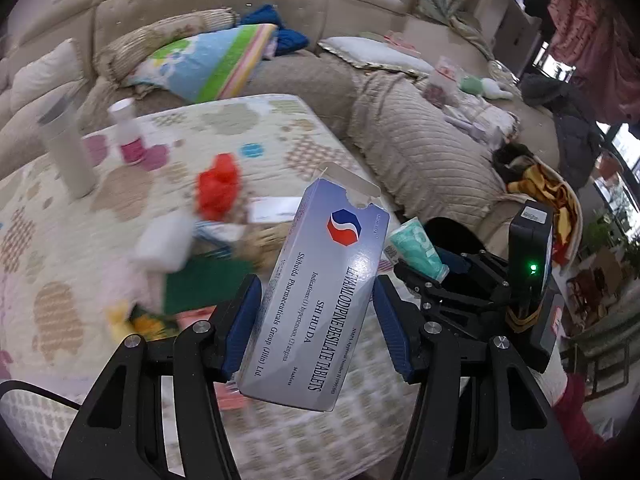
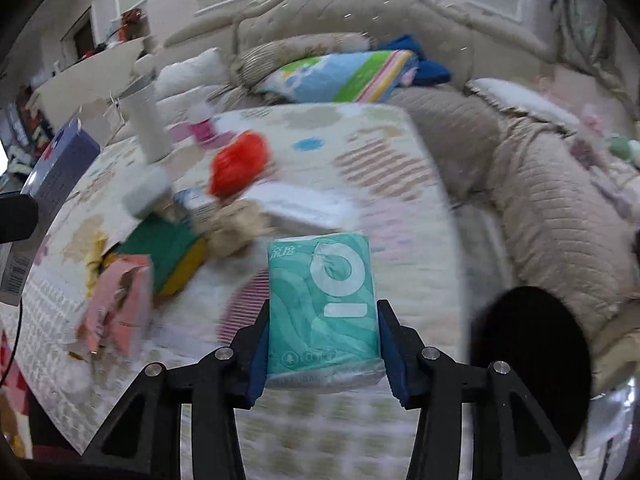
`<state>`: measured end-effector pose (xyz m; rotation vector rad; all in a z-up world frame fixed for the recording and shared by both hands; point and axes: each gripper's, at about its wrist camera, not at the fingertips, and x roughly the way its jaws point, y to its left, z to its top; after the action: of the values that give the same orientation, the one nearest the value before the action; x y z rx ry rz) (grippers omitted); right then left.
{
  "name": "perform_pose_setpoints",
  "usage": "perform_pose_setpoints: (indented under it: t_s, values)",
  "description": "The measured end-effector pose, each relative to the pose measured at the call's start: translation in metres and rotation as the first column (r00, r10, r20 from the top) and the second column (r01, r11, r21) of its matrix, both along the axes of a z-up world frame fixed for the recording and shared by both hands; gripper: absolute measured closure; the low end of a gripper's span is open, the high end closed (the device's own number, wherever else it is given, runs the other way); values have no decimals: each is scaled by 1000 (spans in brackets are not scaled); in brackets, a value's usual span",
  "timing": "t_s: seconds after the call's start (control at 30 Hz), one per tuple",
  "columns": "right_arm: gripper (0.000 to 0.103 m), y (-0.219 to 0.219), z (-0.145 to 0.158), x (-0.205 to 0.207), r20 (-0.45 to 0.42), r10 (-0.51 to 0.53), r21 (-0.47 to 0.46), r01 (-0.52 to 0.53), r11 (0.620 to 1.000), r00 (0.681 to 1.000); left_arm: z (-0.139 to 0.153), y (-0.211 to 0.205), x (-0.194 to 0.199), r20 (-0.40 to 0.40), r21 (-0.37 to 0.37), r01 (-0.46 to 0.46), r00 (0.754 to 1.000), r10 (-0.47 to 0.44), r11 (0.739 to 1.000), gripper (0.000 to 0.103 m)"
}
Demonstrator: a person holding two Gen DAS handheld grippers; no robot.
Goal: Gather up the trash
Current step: 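Carry both items over the black bin and open both grippers to drop them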
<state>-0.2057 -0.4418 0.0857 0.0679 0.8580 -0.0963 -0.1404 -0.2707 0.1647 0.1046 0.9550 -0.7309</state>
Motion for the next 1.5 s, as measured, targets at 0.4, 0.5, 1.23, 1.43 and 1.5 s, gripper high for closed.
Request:
perform_pose_setpoints:
  t_s: [0.4, 0.5, 1.23, 1.43, 1.5]
  values:
    - [56, -105, 5, -55, -2, -224, -10, 224, 974, 975, -7, -125, -23, -7, 47, 146, 989, -146, 988, 47]
    - [56, -122, 2, -64, -10, -255, -3, 255, 967, 967, -15, -149, -24, -29, 58, 170, 985, -168, 984, 47]
    - [27, -178, -32, -86, -92, -357, 136, 367, 920, 929, -46, -209, -4, -212, -61, 204, 954, -213, 977, 44]
    - [27, -162, -17, -84, -59, -343, 128, 348, 929, 938, -35, -179, -8, -76, 29, 138, 988, -135, 990, 44]
    - [27, -150, -11, -80, -46, -323, 118, 327, 938, 945, -31, -161, -6, -40, 46, 97, 995, -95, 994, 44]
